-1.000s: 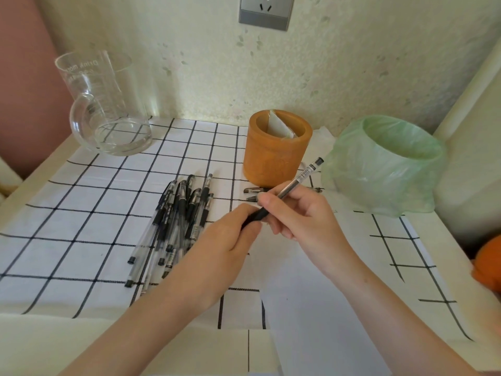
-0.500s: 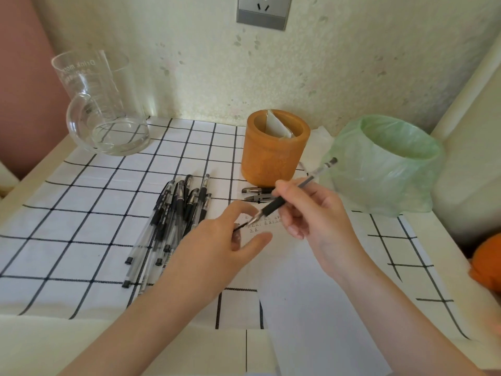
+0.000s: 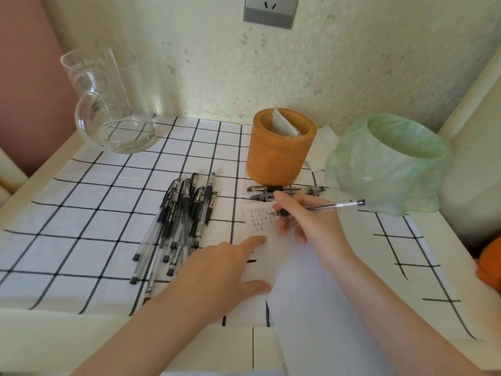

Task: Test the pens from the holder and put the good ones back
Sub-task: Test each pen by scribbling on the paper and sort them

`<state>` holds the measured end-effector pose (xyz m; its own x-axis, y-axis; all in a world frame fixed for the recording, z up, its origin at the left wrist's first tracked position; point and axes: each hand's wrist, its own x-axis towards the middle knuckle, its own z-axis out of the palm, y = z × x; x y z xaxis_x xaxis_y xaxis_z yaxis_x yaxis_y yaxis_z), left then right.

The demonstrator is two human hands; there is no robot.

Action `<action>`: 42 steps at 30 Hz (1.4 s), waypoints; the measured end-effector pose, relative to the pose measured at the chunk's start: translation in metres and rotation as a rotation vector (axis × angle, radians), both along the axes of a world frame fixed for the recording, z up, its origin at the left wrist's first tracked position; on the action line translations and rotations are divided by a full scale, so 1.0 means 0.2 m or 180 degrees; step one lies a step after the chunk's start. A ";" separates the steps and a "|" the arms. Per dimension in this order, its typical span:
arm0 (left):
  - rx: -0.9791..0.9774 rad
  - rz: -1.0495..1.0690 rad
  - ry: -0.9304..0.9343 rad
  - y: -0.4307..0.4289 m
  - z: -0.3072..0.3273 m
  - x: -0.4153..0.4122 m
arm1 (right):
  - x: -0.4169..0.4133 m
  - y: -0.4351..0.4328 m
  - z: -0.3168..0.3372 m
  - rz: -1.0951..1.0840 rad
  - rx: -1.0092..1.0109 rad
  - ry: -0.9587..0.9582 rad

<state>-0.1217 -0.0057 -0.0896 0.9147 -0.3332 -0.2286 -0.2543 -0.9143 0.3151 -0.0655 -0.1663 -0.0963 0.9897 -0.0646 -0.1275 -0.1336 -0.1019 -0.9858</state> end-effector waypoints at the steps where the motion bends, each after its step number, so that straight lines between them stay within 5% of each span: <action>1: 0.0004 -0.0020 -0.0006 0.00 0.00 0.00 | 0.01 0.01 -0.02 -0.0119 -0.0066 -0.0091; 8: -0.0010 -0.0126 -0.0042 0.00 -0.02 0.01 | 0.02 0.06 -0.11 -0.0160 -0.0507 -0.0659; 42: 0.0004 -0.0148 -0.0054 0.00 -0.03 0.02 | 0.04 0.06 -0.16 -0.0168 -0.1027 -0.1003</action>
